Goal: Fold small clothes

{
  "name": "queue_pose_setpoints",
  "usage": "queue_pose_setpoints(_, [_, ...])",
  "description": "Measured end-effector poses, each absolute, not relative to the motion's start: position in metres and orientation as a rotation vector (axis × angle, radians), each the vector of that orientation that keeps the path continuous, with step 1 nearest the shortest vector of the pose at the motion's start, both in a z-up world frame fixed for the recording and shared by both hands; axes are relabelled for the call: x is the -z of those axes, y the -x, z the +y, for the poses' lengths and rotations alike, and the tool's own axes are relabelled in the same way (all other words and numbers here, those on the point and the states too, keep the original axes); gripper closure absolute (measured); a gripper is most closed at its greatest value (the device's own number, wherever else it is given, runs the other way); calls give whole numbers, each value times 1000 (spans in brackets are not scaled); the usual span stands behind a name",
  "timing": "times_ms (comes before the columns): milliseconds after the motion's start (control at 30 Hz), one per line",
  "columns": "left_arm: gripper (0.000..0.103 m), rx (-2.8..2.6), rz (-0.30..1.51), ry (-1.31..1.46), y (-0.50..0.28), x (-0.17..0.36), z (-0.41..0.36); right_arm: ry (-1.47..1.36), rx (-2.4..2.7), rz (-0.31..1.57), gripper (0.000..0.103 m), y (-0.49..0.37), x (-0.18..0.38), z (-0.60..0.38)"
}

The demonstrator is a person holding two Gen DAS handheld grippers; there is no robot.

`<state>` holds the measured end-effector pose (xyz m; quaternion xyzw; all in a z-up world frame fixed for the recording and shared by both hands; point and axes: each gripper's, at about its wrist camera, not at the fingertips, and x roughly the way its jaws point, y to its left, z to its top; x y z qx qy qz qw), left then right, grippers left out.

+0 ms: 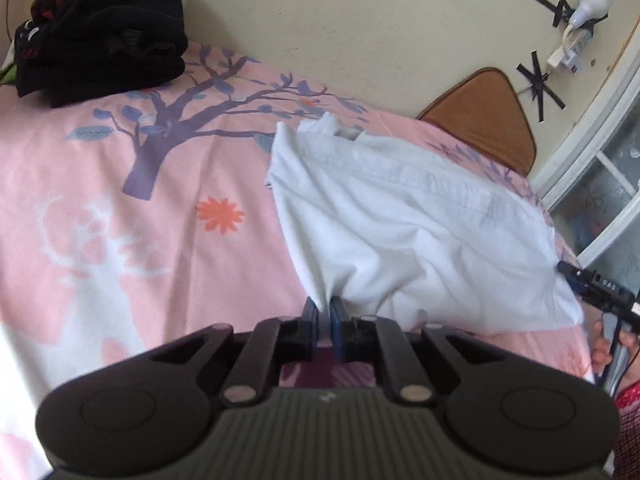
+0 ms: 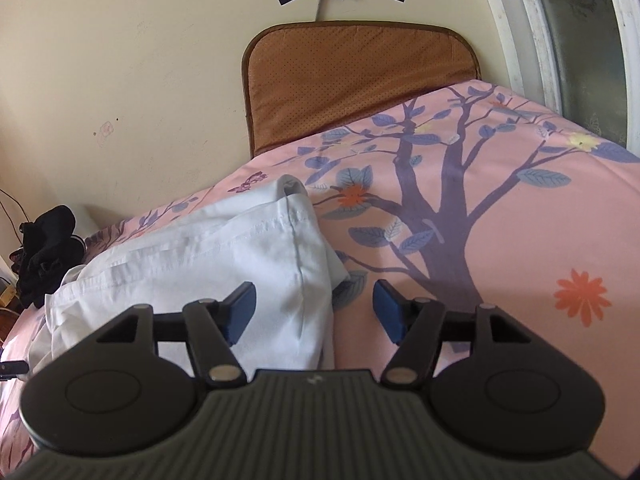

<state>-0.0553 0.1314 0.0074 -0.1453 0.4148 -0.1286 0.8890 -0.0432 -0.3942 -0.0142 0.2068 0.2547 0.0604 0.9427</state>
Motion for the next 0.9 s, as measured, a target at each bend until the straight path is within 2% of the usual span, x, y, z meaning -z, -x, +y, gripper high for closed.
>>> queue_pose_setpoints(133, [95, 275, 898, 368, 56, -13, 163, -431, -122, 520, 36, 49, 14, -402])
queue_pose_setpoints(200, [86, 253, 883, 320, 61, -22, 162, -465, -123, 518, 36, 53, 15, -413])
queue_pose_setpoints(267, [54, 185, 833, 278, 68, -35, 163, -510, -130, 513, 36, 56, 15, -421])
queue_pose_setpoints(300, [52, 162, 777, 292, 71, -44, 168, -531, -135, 513, 36, 55, 15, -425])
queue_pose_setpoints(433, [57, 257, 639, 430, 63, -74, 167, -571, -156, 533, 36, 45, 18, -423])
queue_pose_setpoints(633, [87, 508, 667, 415, -4, -72, 69, -550, -189, 535, 37, 22, 18, -396])
queue_pose_setpoints(667, [91, 542, 695, 428, -20, -66, 51, -539, -181, 537, 43, 21, 18, -393])
queue_pose_setpoints(700, [91, 574, 716, 442, -36, -60, 34, -530, -163, 545, 58, 20, 18, -392])
queue_pose_setpoints(767, [91, 612, 745, 437, -63, -48, 3, -601, -172, 572, 81, 18, 22, -397])
queue_pose_setpoints(867, [100, 549, 882, 371, -100, -14, -35, -740, -207, 562, 86, 25, 13, -404])
queue_pose_setpoints(900, [98, 501, 937, 360, -110, 6, -43, -774, -238, 535, 87, 30, 4, -403])
